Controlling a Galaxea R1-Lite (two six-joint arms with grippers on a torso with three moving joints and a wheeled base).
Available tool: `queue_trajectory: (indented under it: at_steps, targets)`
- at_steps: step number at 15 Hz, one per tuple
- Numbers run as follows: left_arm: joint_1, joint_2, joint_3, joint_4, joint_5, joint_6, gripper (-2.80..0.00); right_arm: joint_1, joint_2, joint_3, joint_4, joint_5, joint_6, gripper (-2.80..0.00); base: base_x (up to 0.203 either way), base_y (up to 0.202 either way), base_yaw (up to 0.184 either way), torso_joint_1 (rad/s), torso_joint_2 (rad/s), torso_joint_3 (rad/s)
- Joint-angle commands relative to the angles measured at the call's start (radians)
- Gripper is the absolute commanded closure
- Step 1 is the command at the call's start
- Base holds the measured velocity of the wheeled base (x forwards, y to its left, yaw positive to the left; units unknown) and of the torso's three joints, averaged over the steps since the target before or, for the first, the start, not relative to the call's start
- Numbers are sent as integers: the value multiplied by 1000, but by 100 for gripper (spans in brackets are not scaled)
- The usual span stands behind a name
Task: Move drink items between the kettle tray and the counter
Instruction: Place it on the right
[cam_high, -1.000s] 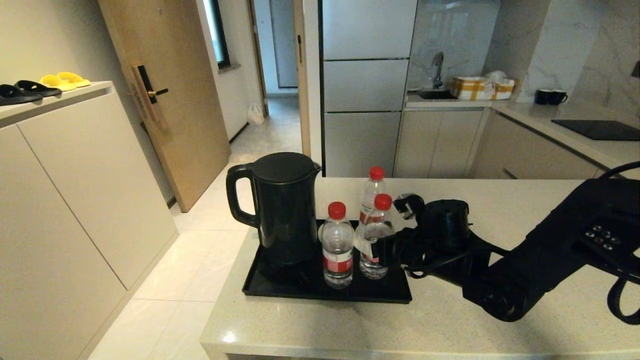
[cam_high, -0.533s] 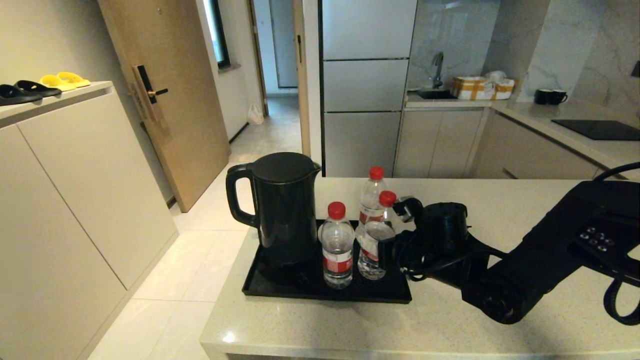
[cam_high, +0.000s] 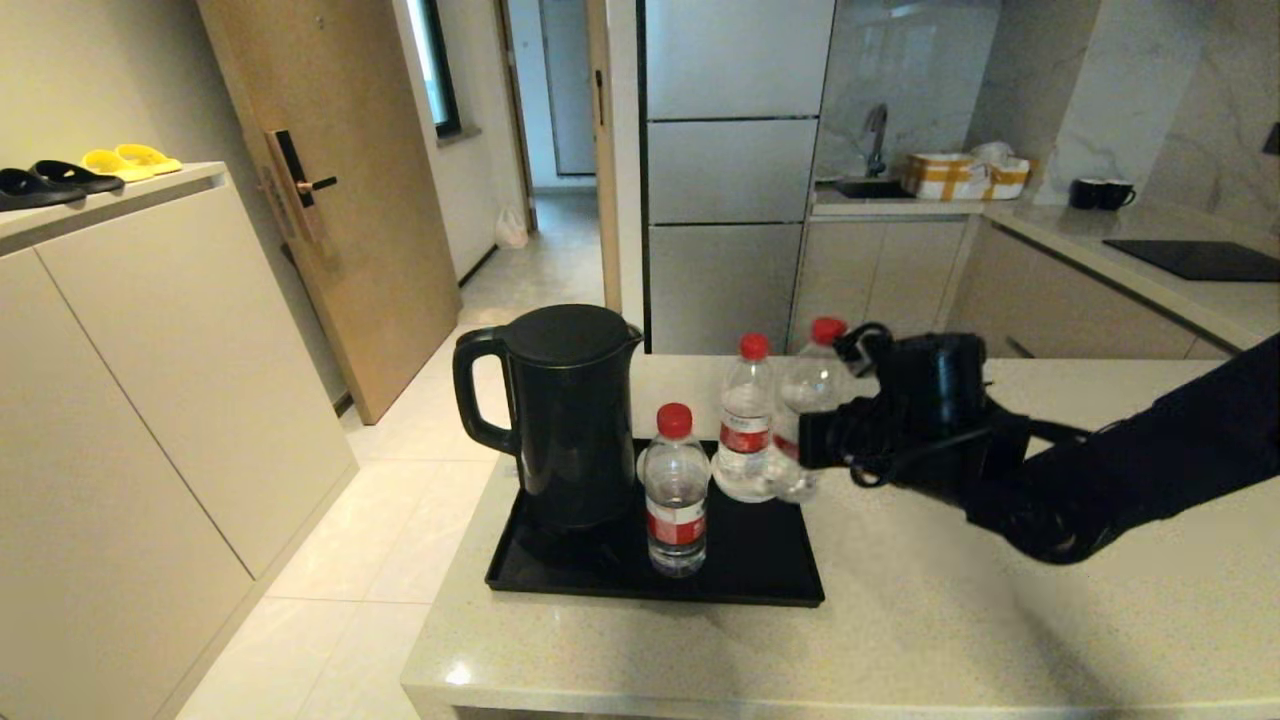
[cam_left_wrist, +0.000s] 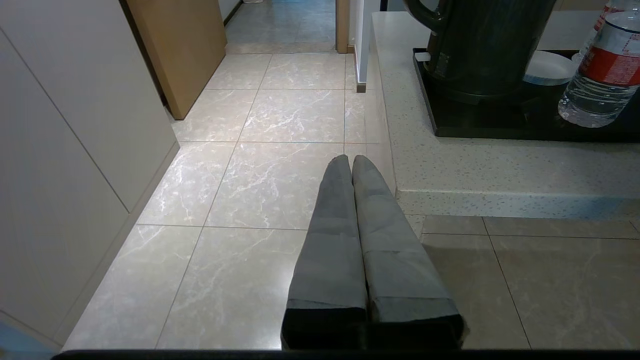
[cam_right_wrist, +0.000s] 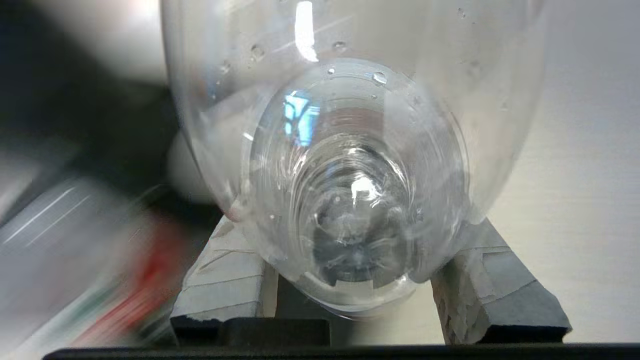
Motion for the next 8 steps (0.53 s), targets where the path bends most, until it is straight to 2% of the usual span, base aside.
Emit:
queue_trajectory:
  at_steps: [1, 3, 6, 8]
  targets:
    - [0, 1, 0, 1, 0, 0, 0, -148, -35, -141, 157, -48, 0, 0, 0, 0, 0, 0, 0, 0]
    - [0, 1, 0, 1, 0, 0, 0, -217, 29, -213, 201, -114, -12, 0, 0, 0, 0, 0, 0, 0]
    - [0, 1, 0, 1, 0, 0, 0, -270, 180, -306, 199, -230, -44, 0, 0, 0, 0, 0, 0, 0]
    - [0, 1, 0, 0, 0, 0, 0, -290, 276, -346, 161, -252, -44, 0, 0, 0, 0, 0, 0, 0]
